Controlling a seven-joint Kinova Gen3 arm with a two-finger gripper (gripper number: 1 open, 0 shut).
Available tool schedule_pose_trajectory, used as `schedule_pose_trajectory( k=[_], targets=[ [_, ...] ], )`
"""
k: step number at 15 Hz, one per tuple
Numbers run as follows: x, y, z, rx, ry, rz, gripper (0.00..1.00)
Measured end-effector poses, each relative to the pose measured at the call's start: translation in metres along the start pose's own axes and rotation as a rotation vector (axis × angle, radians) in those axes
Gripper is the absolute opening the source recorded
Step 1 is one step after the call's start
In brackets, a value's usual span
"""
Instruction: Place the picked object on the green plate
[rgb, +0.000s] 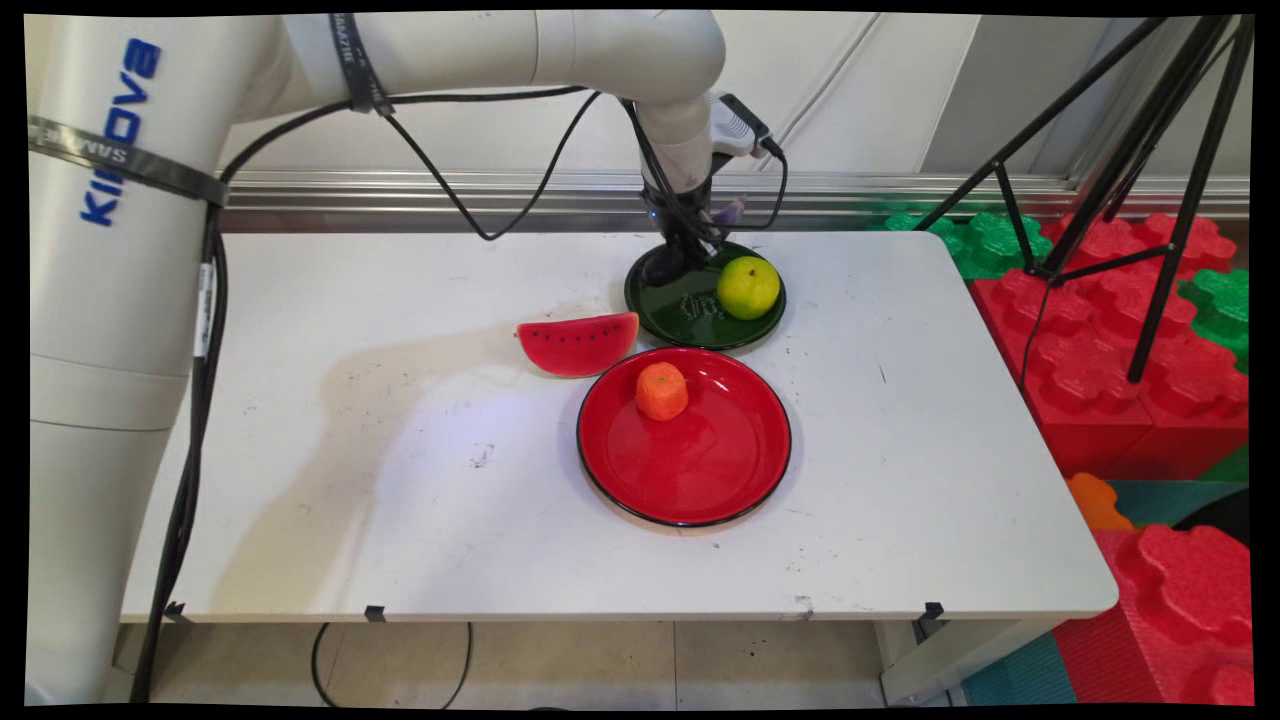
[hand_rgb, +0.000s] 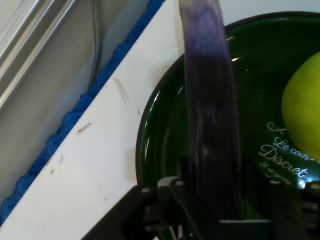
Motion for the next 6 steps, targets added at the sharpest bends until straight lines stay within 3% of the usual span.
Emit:
schedule_pose_trajectory(
  k=[1, 6],
  targets=[
    [0.0002, -0.0002, 0.003, -0.002, -0.003, 0.002, 1.0],
    [-0.0006, -0.0011, 0.007, -0.001, -0.008, 0.01, 1.0]
  ],
)
